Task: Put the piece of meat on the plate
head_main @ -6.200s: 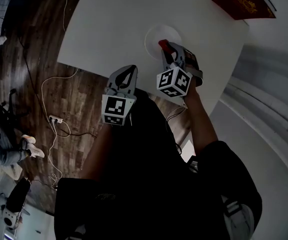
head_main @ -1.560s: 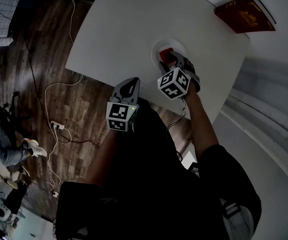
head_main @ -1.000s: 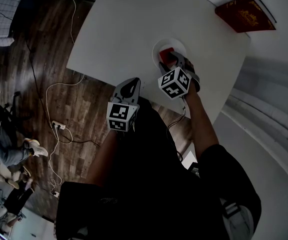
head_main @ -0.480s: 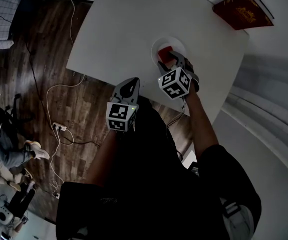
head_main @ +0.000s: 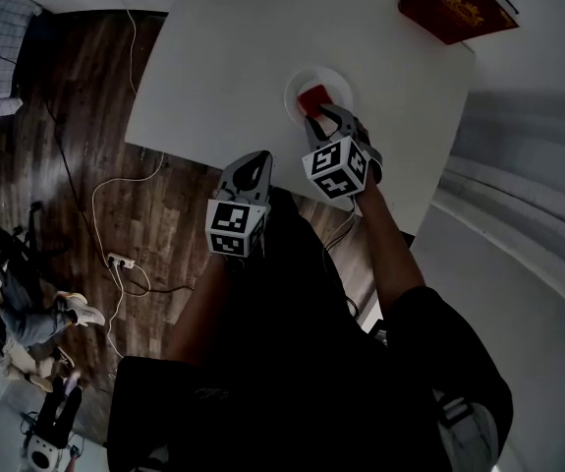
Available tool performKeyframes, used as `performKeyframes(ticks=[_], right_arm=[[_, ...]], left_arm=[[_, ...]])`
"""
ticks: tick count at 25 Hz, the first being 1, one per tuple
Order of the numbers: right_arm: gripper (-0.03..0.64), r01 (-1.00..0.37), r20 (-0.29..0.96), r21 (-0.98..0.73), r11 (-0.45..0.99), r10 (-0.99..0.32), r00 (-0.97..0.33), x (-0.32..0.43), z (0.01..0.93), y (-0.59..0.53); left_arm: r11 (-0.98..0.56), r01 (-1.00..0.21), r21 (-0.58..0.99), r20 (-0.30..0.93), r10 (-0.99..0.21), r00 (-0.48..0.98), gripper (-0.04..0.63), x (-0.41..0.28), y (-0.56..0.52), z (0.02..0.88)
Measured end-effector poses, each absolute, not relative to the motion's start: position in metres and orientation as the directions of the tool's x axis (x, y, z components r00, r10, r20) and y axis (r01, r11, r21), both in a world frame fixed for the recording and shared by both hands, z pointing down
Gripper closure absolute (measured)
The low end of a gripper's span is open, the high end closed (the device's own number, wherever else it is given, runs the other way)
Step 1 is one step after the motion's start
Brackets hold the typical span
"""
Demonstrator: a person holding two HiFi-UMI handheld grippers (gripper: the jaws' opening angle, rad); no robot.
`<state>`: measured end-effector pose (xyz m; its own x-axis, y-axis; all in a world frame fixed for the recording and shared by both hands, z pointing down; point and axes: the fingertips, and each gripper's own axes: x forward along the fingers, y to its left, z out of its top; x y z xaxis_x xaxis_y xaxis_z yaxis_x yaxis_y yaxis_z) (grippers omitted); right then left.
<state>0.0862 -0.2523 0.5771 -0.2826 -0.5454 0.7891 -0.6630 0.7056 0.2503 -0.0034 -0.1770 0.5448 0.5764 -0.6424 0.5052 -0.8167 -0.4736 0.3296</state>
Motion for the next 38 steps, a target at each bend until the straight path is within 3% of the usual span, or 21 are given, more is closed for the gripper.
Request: performKeyframes(ticks=[9,27,38], right_arm=[[0.578,-0.737,0.751,0.263,0.623,-0.611,-0.249,0.098,0.56,-0.227],[0.595,-0.842,0.663,0.256,0.475,-0.72,-0.205,0.09,0.507,-0.153],[0.595,-0.903,0.47,0.28,0.325,-0.867,-0.166,0.069,0.427,-0.096]], left_arm=[[-0.551,-0.771,0.319,0.478,-0.608,0.633,0.594,0.011,-0.17,0.533],[-0.661,-0.691,0.293,0.388,-0.578,0.718,0.594,0.018,-0.134,0.49],[-0.73,-0.646,0.222,0.27,-0.591,0.76,0.594,0.005,-0.093,0.429]])
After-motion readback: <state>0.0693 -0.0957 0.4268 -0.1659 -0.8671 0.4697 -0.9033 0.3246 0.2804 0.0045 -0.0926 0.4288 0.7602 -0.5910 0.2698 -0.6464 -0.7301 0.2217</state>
